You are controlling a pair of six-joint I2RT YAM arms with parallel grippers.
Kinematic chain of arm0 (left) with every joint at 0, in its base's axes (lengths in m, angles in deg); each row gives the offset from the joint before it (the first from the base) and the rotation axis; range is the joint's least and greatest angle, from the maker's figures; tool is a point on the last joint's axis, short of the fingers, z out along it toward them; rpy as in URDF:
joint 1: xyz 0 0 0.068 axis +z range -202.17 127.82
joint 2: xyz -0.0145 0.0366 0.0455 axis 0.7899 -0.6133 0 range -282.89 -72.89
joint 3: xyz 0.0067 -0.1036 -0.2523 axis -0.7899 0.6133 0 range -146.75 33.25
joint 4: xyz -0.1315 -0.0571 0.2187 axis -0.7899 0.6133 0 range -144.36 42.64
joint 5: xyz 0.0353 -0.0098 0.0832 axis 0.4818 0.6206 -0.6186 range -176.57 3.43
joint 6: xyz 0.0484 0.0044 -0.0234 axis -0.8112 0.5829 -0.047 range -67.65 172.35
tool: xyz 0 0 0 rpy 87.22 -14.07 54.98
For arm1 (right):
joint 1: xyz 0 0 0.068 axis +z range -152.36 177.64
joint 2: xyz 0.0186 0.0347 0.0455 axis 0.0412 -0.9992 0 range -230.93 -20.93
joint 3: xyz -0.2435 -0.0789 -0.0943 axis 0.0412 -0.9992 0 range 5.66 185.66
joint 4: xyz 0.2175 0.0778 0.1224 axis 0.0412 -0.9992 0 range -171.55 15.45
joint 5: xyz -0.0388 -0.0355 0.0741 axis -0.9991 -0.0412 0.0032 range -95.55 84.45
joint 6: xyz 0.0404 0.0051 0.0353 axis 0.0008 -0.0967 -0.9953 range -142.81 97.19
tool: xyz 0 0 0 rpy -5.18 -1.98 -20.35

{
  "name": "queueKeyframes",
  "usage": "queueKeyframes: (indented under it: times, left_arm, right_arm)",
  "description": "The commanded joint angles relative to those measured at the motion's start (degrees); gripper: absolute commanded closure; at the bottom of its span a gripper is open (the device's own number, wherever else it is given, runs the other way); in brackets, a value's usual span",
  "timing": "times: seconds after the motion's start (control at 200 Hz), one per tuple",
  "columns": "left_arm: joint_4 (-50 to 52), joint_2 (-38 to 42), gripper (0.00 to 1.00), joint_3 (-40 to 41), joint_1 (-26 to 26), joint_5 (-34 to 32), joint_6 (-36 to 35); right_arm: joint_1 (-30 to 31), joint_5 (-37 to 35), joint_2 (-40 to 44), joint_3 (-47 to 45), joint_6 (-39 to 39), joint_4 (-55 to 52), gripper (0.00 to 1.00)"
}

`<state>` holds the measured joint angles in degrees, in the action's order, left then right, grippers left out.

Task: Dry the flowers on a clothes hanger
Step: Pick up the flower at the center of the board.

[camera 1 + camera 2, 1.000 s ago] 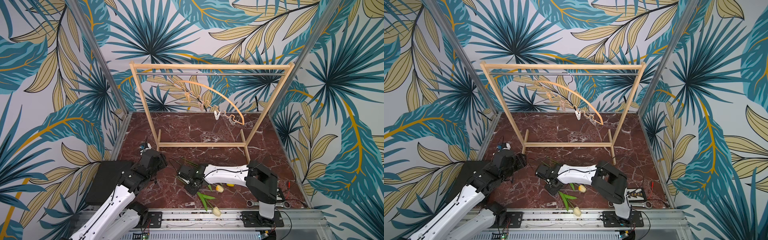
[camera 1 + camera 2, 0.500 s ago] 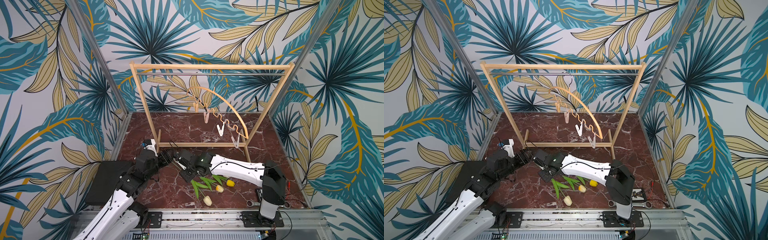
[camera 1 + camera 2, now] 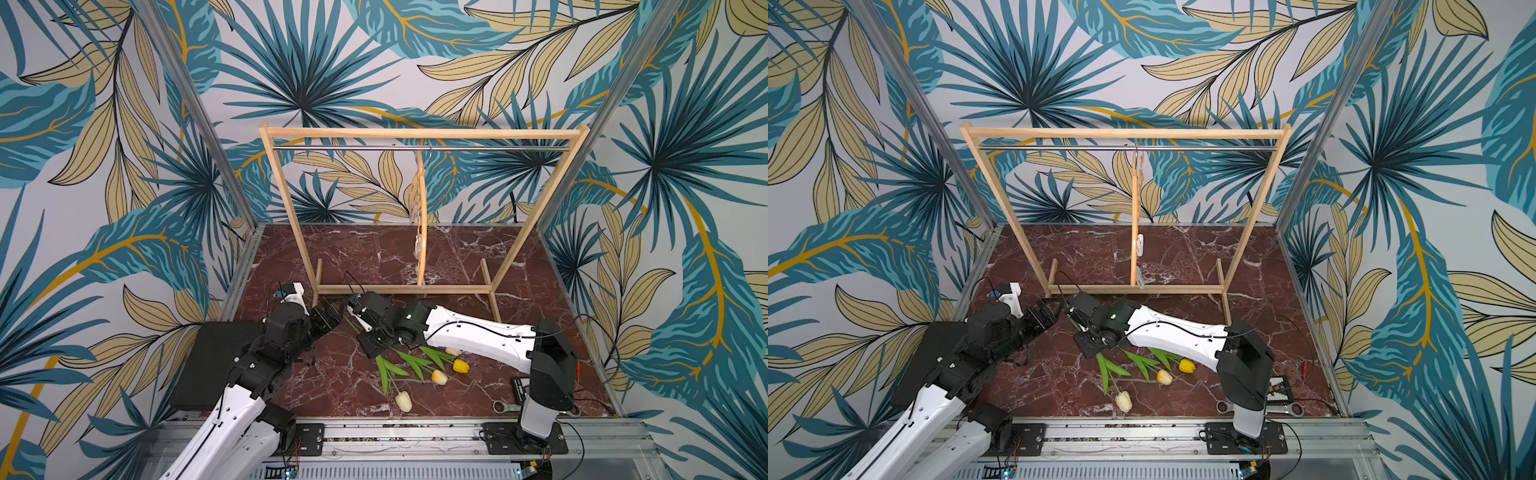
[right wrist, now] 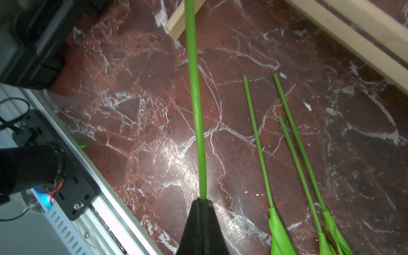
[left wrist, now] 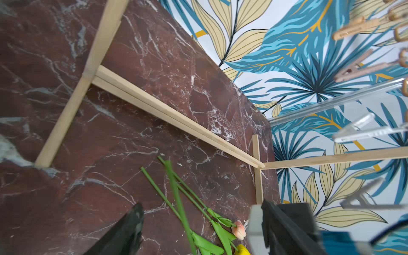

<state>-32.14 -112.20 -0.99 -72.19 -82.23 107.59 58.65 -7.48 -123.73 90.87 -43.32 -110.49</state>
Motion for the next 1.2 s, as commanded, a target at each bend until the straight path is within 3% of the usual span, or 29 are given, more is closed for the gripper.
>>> queueKeyframes:
  times: [0.0,0.16,0.326,0.446,0.656,1.007,1.192]
  left_arm:
    - [2.6,-1.0,0.14,-0.6,2.1,5.4,1.2]
    - [-2.7,-3.1,0.15,0.0,2.2,11.6,1.4]
    - [-9.7,-6.4,0.28,0.4,2.2,19.1,1.2]
    - [-9.1,-8.0,0.43,0.1,2.2,18.8,-0.2]
    - [-6.8,-9.2,0.54,0.4,2.2,17.1,-4.0]
    - [-12.3,-10.5,0.95,0.3,2.5,19.2,-1.9]
    - [-13.2,-11.1,1.00,0.4,3.4,21.3,-2.5]
  right_arm:
    - [-1.1,-0.2,3.3,-2.1,-3.0,4.1,1.00]
    - [-1.4,1.0,4.5,-3.2,-3.7,6.1,1.00]
    - [-1.5,3.0,3.8,-2.4,-3.9,7.6,1.00]
    - [-1.5,3.5,3.5,-1.7,-4.2,8.4,1.00]
    - [-1.5,3.7,3.2,-1.3,-4.4,8.9,1.00]
    - [-1.7,4.3,3.5,-2.0,-5.6,9.6,1.00]
    - [-2.1,4.5,5.1,-4.3,-7.0,10.5,1.00]
